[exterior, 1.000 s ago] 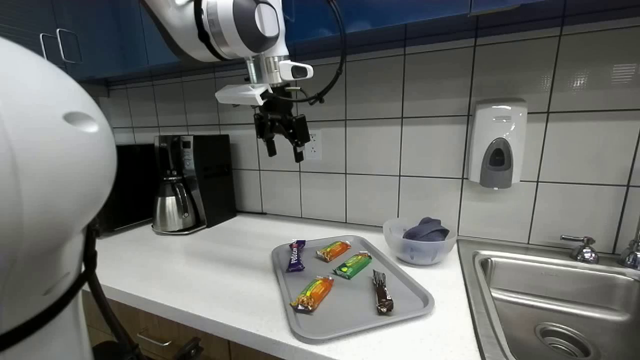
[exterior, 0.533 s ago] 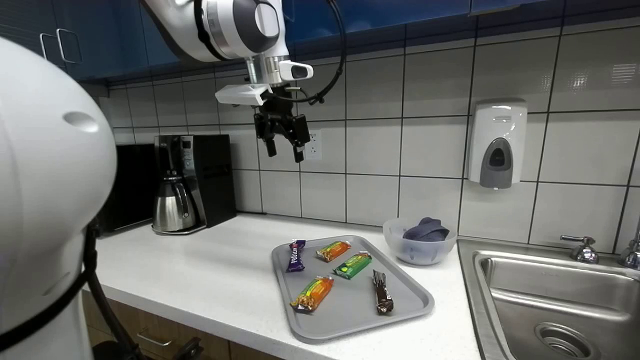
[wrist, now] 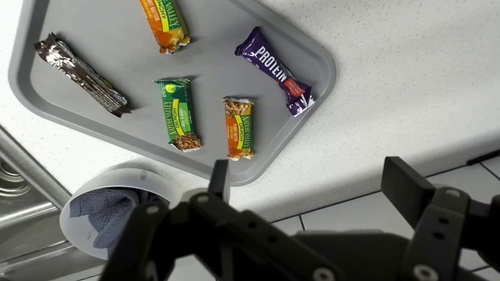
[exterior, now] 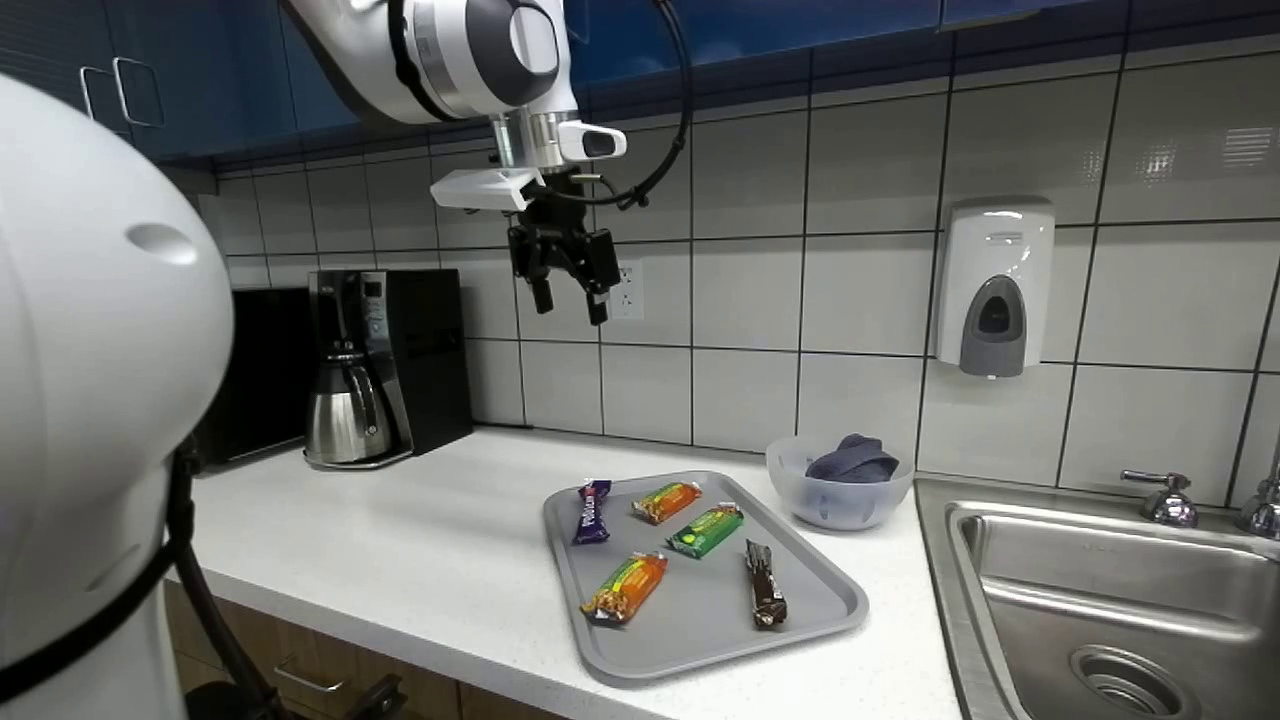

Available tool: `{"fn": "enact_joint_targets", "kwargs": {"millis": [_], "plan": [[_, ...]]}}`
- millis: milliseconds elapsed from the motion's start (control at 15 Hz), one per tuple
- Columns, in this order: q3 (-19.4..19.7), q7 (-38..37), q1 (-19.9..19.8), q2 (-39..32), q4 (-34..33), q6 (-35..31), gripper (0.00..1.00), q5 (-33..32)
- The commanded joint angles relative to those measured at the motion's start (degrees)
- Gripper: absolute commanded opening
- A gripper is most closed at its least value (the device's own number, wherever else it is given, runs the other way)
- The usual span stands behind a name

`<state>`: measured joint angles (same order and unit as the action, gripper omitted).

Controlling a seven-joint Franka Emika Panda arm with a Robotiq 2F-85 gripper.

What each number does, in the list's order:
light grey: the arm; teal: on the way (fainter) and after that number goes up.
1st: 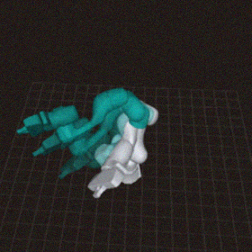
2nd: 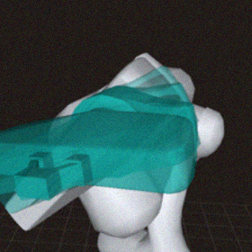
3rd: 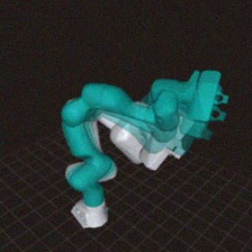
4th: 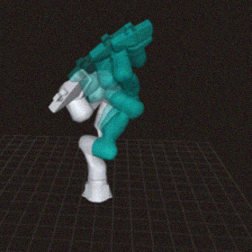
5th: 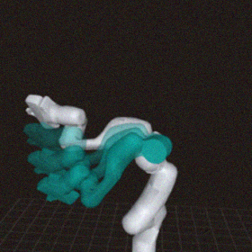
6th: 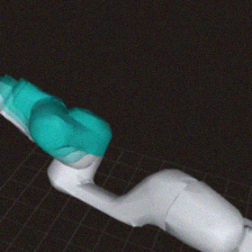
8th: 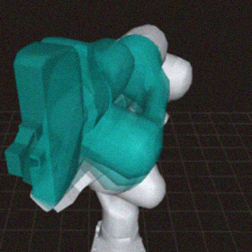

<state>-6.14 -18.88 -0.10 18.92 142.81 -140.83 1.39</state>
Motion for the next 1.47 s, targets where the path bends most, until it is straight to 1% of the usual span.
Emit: {"fn": "enact_joint_targets", "kwargs": {"millis": [0,667,1400], "plan": [[0.05,0.07,0.02,0.02,-0.09,0.16,1.0,0.03],[0.0,0.23,0.08,-0.01,0.06,-0.21,1.0,-0.07],[-0.56,1.21,1.47,0.69,3.35,-1.75,1.0,-1.02]]}}
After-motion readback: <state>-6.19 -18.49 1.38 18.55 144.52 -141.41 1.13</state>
